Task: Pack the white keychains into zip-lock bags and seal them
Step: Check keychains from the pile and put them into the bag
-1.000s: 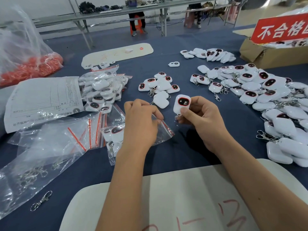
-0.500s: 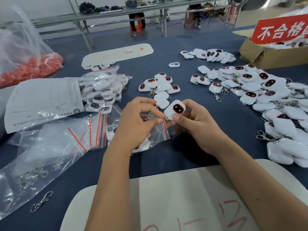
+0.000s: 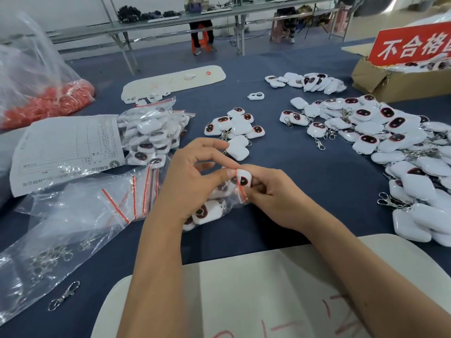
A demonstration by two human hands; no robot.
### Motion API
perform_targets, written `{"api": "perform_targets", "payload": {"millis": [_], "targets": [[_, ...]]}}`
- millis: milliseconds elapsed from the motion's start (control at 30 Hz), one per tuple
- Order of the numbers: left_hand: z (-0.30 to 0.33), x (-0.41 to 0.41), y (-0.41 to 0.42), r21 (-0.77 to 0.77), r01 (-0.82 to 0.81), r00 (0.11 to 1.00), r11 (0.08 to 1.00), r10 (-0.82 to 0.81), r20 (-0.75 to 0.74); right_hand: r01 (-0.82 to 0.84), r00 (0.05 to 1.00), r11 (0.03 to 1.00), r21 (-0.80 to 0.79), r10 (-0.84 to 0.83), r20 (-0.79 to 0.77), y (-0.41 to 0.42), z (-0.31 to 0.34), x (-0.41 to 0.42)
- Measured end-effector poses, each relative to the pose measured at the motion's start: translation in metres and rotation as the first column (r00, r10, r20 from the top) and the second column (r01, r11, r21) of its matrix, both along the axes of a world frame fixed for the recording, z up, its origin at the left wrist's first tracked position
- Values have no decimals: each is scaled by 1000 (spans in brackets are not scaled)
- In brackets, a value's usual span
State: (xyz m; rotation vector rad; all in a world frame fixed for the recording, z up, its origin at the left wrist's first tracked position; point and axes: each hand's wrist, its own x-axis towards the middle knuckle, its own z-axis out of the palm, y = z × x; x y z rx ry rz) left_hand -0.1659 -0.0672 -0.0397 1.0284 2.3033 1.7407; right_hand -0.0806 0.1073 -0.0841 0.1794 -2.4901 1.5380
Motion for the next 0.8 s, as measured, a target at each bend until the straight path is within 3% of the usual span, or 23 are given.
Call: {"api": "perform_targets", "payload": {"millis": [100, 300, 533, 633, 700, 800], "targets": [[2, 2, 2, -11, 4, 1000, 1000, -4, -1, 3, 999, 985, 174, -11, 45, -3, 1, -1], [1, 1, 2, 45, -24, 1000, 999, 25, -17, -105, 991, 994, -43, 108, 73, -1, 8, 3], [-1, 1, 6, 36, -28, 999, 999, 29, -30, 26, 1000, 999, -37, -26, 15, 0, -1, 0], [-1, 3, 7, 20, -36, 999, 999, 36, -22, -1, 1000, 996, -86, -2, -27, 1, -1, 2], [-1, 3, 8, 15, -39, 999, 999, 40, -20, -24, 999, 999, -30, 23, -46, 0, -1, 2], [0, 5, 11, 4, -30, 999, 1000, 30, -33, -11, 992, 980, 200, 36, -124, -1, -1, -3]]}}
